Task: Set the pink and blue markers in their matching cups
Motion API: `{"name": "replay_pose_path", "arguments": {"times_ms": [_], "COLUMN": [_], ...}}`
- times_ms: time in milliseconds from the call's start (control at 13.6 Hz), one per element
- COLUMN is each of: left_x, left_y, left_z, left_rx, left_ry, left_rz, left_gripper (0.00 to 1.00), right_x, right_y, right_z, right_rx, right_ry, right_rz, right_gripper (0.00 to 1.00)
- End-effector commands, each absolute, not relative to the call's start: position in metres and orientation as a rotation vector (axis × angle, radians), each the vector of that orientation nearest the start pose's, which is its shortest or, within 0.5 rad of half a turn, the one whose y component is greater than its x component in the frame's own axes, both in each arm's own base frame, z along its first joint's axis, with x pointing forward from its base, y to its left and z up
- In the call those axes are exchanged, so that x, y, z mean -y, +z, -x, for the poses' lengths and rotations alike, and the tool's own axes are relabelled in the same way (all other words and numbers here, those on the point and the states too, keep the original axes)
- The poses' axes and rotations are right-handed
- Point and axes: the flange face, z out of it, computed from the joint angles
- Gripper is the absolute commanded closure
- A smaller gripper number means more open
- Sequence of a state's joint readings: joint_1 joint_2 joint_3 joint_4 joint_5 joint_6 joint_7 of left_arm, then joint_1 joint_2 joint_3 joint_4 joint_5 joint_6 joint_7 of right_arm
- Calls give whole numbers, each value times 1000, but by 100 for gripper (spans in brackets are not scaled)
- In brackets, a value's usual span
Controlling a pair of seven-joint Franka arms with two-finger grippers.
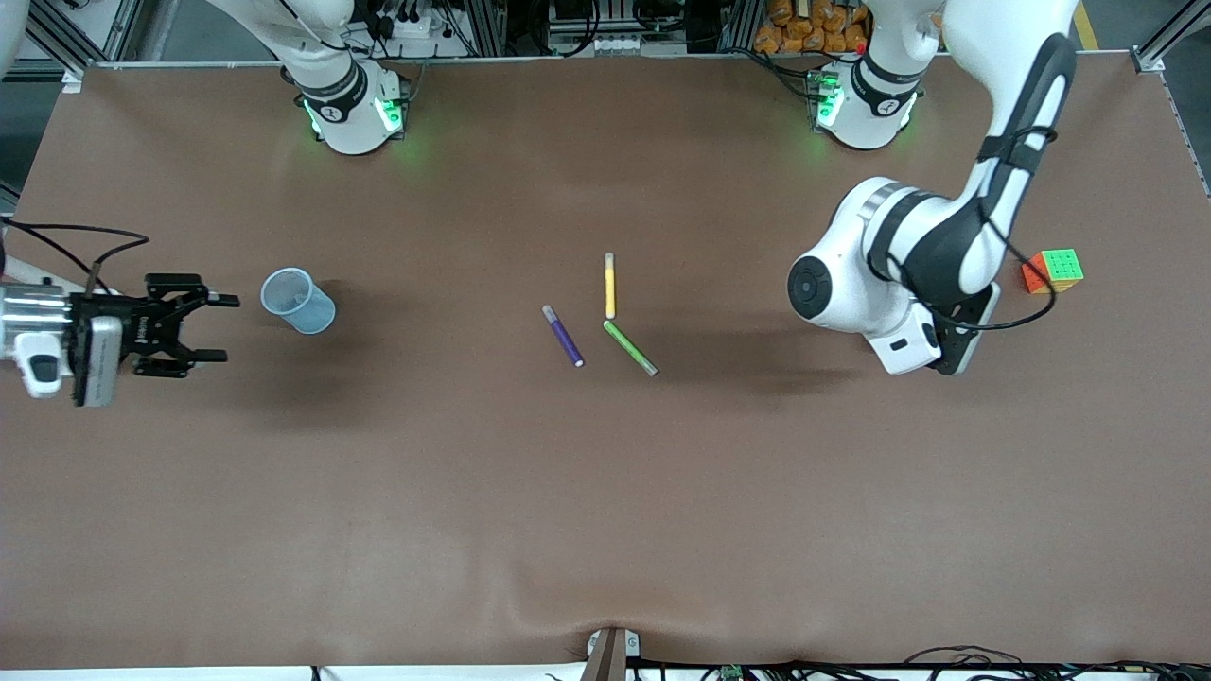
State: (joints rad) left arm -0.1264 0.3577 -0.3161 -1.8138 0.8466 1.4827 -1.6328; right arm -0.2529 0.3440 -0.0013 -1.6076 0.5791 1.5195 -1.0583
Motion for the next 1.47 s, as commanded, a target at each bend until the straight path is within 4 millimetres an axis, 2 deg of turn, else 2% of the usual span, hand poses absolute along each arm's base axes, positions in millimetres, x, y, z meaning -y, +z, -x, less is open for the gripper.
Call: {"name": "replay_pose_path", "arguments": {"times_ms": [0,147,295,442,589,663,810,884,957,1031,1105,1178,1326,1399], "left_x": [158,160,162,161,163,164,147,145,143,140,134,130,123,124], "left_y": [390,420,445,471,493,499,524,532,540,545,552,565,573,574], "left_z": [-572,-580,-584,-588,-588,-585,-582,-579,-576,-574,-573,-575,-576,-576], "left_rx": [1020,1004,977,978,933,899,874,840,803,782,779,798,779,716], "left_ry": [-258,-183,-100,-37,2,32,98,125,141,158,182,193,229,239], "left_rz": [2046,2114,2187,2249,2331,2372,2469,2514,2549,2578,2616,2668,2733,2760], "left_gripper": [0,0,0,0,0,0,0,0,0,0,0,0,0,0], "right_x": [61,37,20,-14,-46,-44,-31,-29,-21,-15,-15,-15,-6,9], "right_y": [474,517,532,545,594,610,627,644,652,652,660,688,693,695], "right_z": [-629,-634,-633,-631,-631,-628,-623,-619,-618,-617,-608,-583,-558,-547], "right_rx": [690,629,485,298,259,250,232,213,195,173,166,171,144,105], "right_ry": [109,193,265,292,206,192,183,120,93,102,121,112,141,120], "right_rz": [2492,2664,2771,2887,3102,3195,3180,3153,3151,3151,3143,3151,3151,3149], "right_gripper": [0,0,0,0,0,0,0,0,0,0,0,0,0,0]}}
